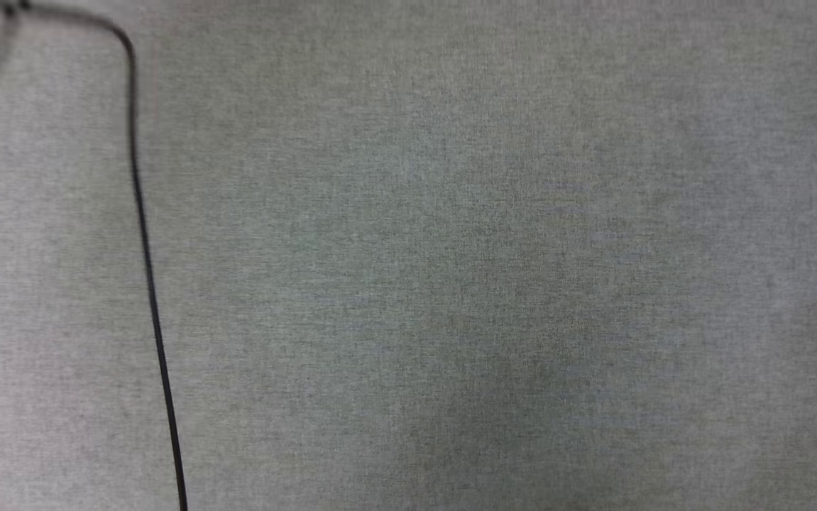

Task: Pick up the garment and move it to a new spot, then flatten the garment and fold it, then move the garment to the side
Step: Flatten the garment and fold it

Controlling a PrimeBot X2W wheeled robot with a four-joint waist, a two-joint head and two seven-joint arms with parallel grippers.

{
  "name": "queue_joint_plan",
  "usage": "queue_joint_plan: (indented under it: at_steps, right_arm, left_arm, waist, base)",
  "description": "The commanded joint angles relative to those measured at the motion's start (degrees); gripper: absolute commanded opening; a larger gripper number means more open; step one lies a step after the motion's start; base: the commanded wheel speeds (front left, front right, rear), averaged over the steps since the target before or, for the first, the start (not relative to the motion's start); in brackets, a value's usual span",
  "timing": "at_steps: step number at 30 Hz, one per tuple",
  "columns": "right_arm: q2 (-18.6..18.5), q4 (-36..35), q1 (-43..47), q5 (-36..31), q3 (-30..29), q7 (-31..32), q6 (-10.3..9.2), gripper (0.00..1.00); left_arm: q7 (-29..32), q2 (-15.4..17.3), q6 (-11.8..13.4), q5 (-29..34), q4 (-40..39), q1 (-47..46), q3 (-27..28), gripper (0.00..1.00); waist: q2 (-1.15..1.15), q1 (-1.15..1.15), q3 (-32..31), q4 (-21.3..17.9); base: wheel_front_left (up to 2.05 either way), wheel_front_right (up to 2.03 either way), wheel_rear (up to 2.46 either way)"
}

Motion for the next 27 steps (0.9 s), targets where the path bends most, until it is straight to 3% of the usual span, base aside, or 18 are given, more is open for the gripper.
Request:
queue_joint_plan:
  at_steps: [1, 12, 25, 27]
  right_arm:
    - [-0.29, -0.40, 2.63, 1.16, 0.89, -0.84, -0.05, 0.00]
    - [-2.76, -4.26, 19.99, 7.26, 7.58, -4.84, -0.06, 0.00]
    - [-7.11, -9.29, 39.64, 11.81, 14.02, -7.43, -0.06, 0.00]
    - [-9.08, -10.84, 45.06, 12.38, 15.11, -8.30, -0.05, 0.00]
  left_arm:
    - [-0.33, 0.14, 0.68, -0.67, -0.95, 3.57, 0.31, 0.00]
    - [-0.86, 1.39, 5.63, -3.65, -12.03, 30.62, 1.65, 0.00]
    - [0.36, 3.36, 13.31, -8.25, -25.34, 64.22, 1.72, 0.00]
    - [1.15, 3.38, 15.15, -9.78, -28.08, 72.03, 1.26, 0.00]
  waist:
    - [0.00, 0.00, -0.93, 0.14]
    - [0.00, 0.00, -8.58, 0.64]
    - [0.00, 0.00, -19.88, 0.41]
    - [0.00, 0.00, -22.85, 1.14]
  base:
    - [0.00, 0.00, 0.00]
    - [0.00, 0.00, 0.00]
    - [0.00, 0.00, 0.00]
    - [0.00, 0.00, 0.00]
